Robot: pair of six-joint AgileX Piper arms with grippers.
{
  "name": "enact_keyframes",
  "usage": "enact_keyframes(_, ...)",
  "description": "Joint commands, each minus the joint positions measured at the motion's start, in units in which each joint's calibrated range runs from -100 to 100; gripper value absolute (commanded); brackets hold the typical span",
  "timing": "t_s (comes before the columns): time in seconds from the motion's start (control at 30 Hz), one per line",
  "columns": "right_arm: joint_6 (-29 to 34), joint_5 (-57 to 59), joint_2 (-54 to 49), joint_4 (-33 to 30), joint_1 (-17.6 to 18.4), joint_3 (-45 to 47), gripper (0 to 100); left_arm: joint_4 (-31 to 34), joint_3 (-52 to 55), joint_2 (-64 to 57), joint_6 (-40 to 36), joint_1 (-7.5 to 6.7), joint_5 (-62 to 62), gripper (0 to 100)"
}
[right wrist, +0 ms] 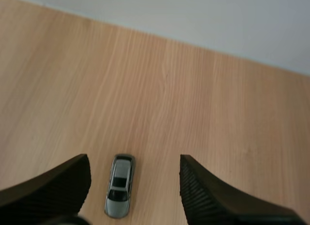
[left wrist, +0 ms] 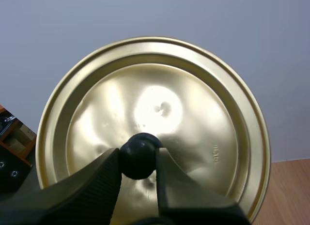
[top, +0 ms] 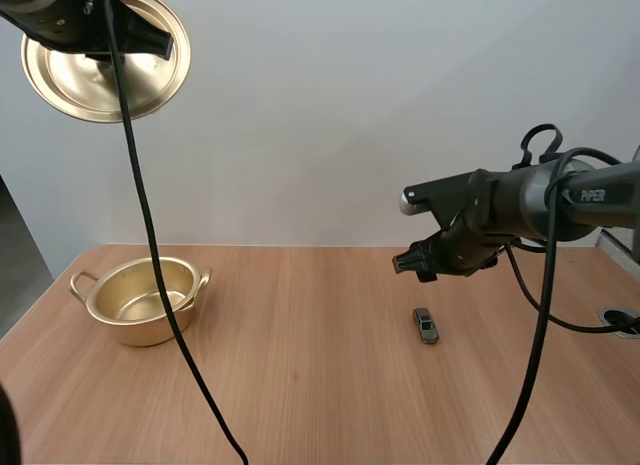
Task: Open the pot, put the car inside, and close it
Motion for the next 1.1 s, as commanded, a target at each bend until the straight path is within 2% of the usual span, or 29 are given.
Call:
enact_keyframes(0.0,0.1,-0.3,9.7,0.1,0.0,-0.1,89,-1.2,0.0,-2.0,0.0,-0.01,0.5,0)
enact_keyframes(0.33,-1.5,-3.8,11.8,0.8,0.0,-0.7,89,-1.6,-0.1,-3.2,0.0,-0.01,0.9,0)
enact_keyframes(0.63,-8.0,-7.0,16.1,6.2,0.1,-0.7,85,-1.6,-0.1,-3.2,0.0,-0.01,2.2,0)
enact_keyframes(0.83,-8.1,-8.0,18.1,6.2,0.1,-0.7,83,-1.6,-0.1,-3.2,0.0,-0.01,2.7,0)
enact_keyframes(0.93,-8.1,-8.0,18.4,6.2,0.1,-0.7,74,-1.6,-0.1,-3.2,0.3,-0.01,2.7,0)
enact_keyframes(0.97,-8.1,-8.0,18.6,6.2,0.1,-0.7,68,-1.6,-0.1,-3.2,0.3,-0.01,2.9,0)
enact_keyframes(1.07,-8.1,-8.0,19.7,5.7,0.1,-0.7,42,-1.6,-0.1,-3.2,0.3,-0.01,3.7,0)
